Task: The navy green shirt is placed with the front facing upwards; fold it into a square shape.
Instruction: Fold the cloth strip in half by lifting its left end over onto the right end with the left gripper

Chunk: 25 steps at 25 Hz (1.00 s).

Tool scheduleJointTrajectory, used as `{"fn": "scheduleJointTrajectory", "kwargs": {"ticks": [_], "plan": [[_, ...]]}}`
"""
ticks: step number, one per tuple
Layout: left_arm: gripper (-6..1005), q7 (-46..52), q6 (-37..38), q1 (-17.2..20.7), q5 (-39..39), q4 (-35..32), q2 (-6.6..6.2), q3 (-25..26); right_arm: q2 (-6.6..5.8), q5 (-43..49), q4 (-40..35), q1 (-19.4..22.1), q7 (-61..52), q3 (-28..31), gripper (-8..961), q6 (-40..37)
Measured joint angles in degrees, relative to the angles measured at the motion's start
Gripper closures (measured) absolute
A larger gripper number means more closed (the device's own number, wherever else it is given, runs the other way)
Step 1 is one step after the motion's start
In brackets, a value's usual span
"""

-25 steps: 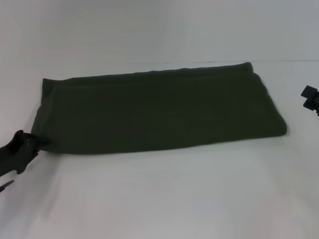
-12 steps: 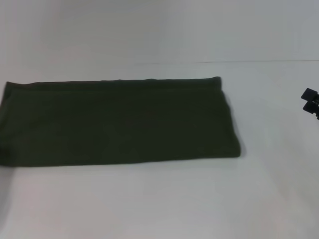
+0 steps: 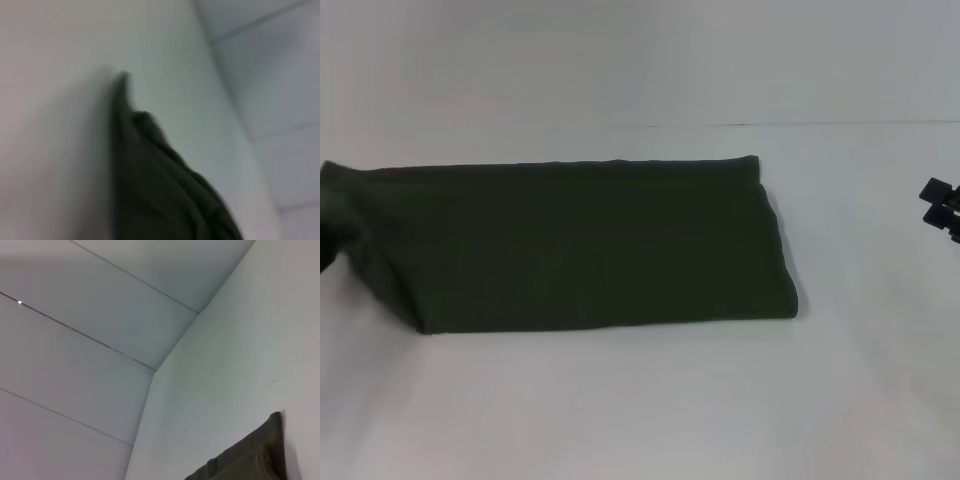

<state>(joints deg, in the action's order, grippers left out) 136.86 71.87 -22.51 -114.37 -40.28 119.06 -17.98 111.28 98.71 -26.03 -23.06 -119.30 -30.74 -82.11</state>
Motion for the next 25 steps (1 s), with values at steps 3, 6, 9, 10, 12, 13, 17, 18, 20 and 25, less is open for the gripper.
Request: {"fn": "scheduleJointTrajectory", "kwargs": {"ticks": [3,6,9,10,12,13,17,18,20,25], "plan": [[994,-0.33,5.14,-2.26,3.11,-0.07,-0.13,-0.20,0.11,0.00,0.06,-0.10,0.26,-0.07,370,0.01],[994,-0.27,8.61,-6.30,3.72,0.02,-0.11,-0.60,0.22,0.00,0.11,-0.24,0.38,0.01,370,0.05],[993,-0.26,9.80,-8.10,3.80,0.08,0.14,-0.86,0.25,0.00,0.11,-0.38,0.39,0.03,370,0.06],[993,-0.27,10.43,-9.14,3.87,0.12,0.32,-1.01,0.27,0.00,0.11,-0.39,0.39,0.03,370,0.05],[993,-0.31,11.26,-11.16,4.21,0.21,0.89,-2.13,0.31,-0.01,0.11,-0.43,0.40,0.05,370,0.06],[993,-0.33,11.47,-11.91,4.42,0.22,1.18,-2.96,0.33,0.00,0.11,-0.47,0.41,0.04,370,0.05],[993,-1.11,10.22,-15.05,5.64,0.30,2.87,-8.01,0.42,-0.01,0.11,-0.49,0.46,-0.06,370,0.05],[993,-1.40,9.40,-16.06,5.78,0.32,3.43,-9.59,0.47,-0.01,0.11,-0.49,0.46,-0.08,370,0.04],[993,-1.79,7.68,-17.34,5.90,0.36,4.28,-11.99,0.50,0.00,0.11,-0.49,0.46,-0.13,371,0.04],[993,-4.48,-1.00,-20.99,7.82,4.22,5.28,-20.73,0.58,-0.01,0.11,-0.38,0.48,-0.26,371,0.01]]}}
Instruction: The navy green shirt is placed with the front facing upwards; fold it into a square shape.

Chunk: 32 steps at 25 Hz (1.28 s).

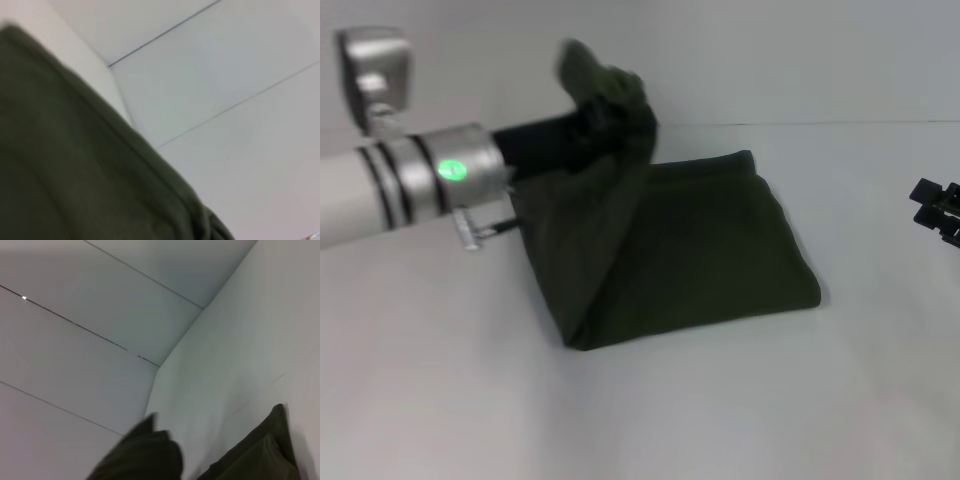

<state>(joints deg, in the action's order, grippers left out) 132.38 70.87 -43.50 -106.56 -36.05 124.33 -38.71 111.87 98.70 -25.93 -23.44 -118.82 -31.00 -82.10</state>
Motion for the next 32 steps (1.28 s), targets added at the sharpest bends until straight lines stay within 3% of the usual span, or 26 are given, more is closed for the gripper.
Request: {"fn": "scheduleJointTrajectory", "kwargs": {"ticks": [5,8,22,25,29,32], "plan": [[994,-7.30,-10.37,-4.92,4.24,9.26,0.19,-8.00,0.10,0.01,0.00,0.06,0.00,-0.08,370,0.02],[986,-11.86,-12.59,-7.25,6.25,13.48,0.31,-10.36,0.11,0.03,0.00,0.11,0.00,-0.11,370,0.03],[893,-19.95,-7.02,-7.71,10.25,17.19,0.33,-18.10,0.10,0.78,0.09,0.59,-0.33,-0.10,371,0.55],[809,-19.31,-0.02,-4.74,10.77,13.53,-0.14,-16.74,-0.10,1.92,0.10,0.36,-0.53,-0.09,370,0.87],[658,-12.14,6.56,3.40,12.53,6.17,-0.91,-10.15,-0.68,3.82,-0.08,-0.13,-0.87,-0.16,370,0.98],[516,-5.07,11.22,8.37,12.78,2.85,-2.70,-7.45,-1.82,6.75,-0.55,-1.23,-2.20,-0.22,371,0.98]]}}
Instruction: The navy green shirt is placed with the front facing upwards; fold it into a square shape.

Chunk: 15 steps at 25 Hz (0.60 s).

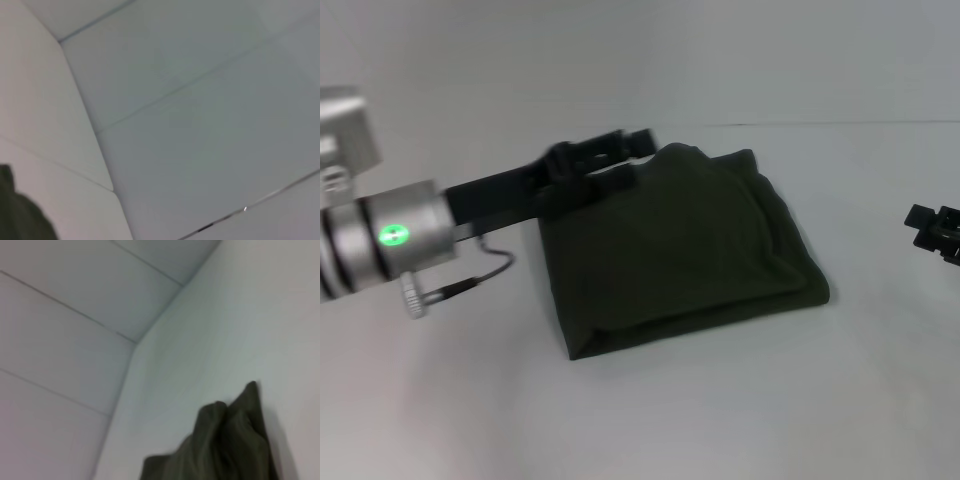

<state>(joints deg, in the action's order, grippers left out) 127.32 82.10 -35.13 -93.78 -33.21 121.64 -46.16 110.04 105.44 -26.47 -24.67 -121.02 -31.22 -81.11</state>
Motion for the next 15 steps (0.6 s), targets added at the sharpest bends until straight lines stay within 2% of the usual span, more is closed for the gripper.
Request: {"fn": "scheduleJointTrajectory", "kwargs": {"ticks": [2,5,7,10,15], "plan": [[421,4.39,3.21,2.36,-0.34,-0.58,-1.50,1.24,-1.01,2.55,-0.06,-1.16,-1.06,-0.05,371,-0.04],[183,7.33,6.58,5.35,-2.05,-1.53,-2.74,3.34,-2.58,8.01,-0.18,-4.16,-3.60,-0.21,370,-0.60],[135,8.29,7.93,6.89,-4.86,-2.95,-2.96,5.16,-3.40,11.77,-0.64,-6.77,-5.98,-1.00,370,-0.93],[64,8.61,8.75,7.91,-9.75,-4.15,-3.00,7.60,-3.74,17.43,-2.06,-11.38,-10.77,-3.58,370,-0.53],[64,7.05,8.00,9.06,-13.04,-4.35,-2.94,10.59,-2.69,25.23,-3.67,-18.97,-18.04,-5.83,371,2.42]]}}
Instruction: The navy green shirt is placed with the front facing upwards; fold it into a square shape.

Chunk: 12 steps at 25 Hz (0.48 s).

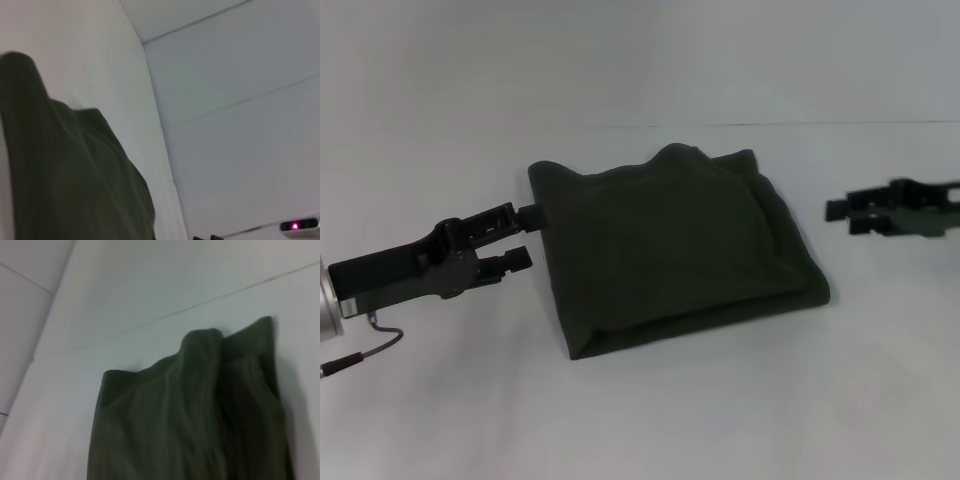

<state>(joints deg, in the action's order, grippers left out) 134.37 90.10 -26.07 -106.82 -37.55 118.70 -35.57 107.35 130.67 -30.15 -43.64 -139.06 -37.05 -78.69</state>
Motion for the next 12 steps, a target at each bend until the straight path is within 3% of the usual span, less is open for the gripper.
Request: {"fn": "scheduleJointTrajectory", "kwargs": {"ticks": [5,6,12], "plan": [[65,-1.10,-1.34,0.42,0.10,-0.03,0.31,1.26,2.14,3.21,0.43,-5.04,-4.70,-3.62,371,5.56],[65,-1.26,-1.48,0.40,0.23,-0.03,0.39,1.40,3.19,3.42,1.24,-6.05,-5.99,-6.48,371,8.59],[65,-2.26,-2.33,-0.24,0.56,0.23,0.82,1.66,5.24,3.62,4.74,-7.50,-6.71,-10.03,371,15.52]]}}
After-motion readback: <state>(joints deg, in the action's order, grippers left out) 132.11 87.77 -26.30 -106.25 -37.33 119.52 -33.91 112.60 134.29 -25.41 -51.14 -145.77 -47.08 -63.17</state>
